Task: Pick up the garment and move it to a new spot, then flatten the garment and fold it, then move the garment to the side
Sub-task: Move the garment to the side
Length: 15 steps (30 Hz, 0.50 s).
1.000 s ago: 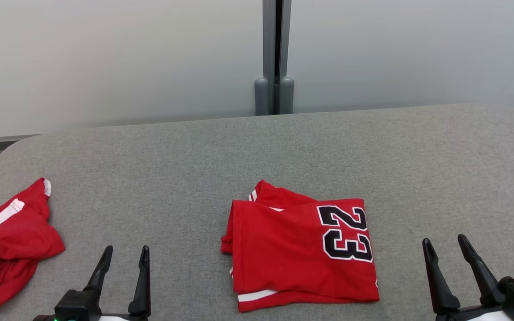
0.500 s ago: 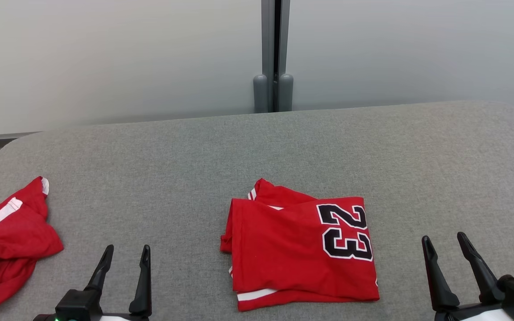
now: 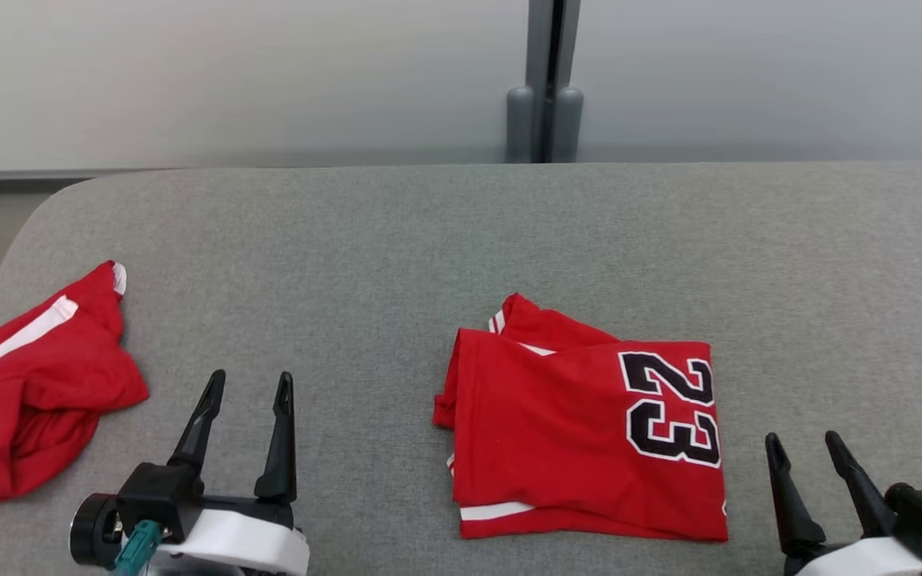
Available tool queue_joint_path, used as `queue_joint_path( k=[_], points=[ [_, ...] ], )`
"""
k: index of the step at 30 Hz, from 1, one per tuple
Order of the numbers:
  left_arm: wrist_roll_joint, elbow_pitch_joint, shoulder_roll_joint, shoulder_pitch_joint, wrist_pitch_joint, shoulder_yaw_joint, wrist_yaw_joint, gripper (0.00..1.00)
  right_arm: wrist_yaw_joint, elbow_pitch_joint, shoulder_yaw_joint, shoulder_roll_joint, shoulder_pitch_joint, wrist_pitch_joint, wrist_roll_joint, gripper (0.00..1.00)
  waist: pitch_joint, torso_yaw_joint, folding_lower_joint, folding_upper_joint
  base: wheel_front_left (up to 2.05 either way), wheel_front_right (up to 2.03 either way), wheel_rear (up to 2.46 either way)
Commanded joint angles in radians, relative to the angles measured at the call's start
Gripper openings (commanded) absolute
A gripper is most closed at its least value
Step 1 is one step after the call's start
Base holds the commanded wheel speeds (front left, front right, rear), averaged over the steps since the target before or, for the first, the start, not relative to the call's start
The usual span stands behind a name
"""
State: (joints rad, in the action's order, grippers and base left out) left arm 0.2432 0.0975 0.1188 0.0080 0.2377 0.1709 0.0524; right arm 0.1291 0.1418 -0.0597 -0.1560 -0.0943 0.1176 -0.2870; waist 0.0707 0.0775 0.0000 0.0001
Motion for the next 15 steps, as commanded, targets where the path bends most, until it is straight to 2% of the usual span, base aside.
queue_joint_path(
  k=[1,8,14,15],
  points=[
    [-0.005,0.001,0.001,-0.024,0.003,0.000,-0.004,1.00,0.003,0.028,-0.005,-0.005,0.024,0.001,-0.003,1.00,0.035,0.036,0.0000,-0.0001,0.00,0.00,0.00],
    [-0.008,0.023,-0.020,-0.087,0.020,0.028,-0.014,1.00,0.003,0.284,-0.069,0.000,0.145,0.031,-0.058,1.00,0.091,0.103,0.0000,-0.0001,0.00,0.00,0.00],
    [-0.004,0.031,-0.032,-0.108,0.025,0.030,-0.009,1.00,0.003,0.436,-0.156,-0.004,0.224,0.031,-0.119,1.00,0.125,0.116,0.0000,-0.0001,0.00,0.00,0.00],
    [-0.004,0.032,-0.033,-0.110,0.026,0.028,-0.008,1.00,0.003,0.451,-0.173,-0.007,0.233,0.029,-0.129,0.63,0.129,0.115,0.0000,-0.0001,0.00,0.00,0.00]
  ],
)
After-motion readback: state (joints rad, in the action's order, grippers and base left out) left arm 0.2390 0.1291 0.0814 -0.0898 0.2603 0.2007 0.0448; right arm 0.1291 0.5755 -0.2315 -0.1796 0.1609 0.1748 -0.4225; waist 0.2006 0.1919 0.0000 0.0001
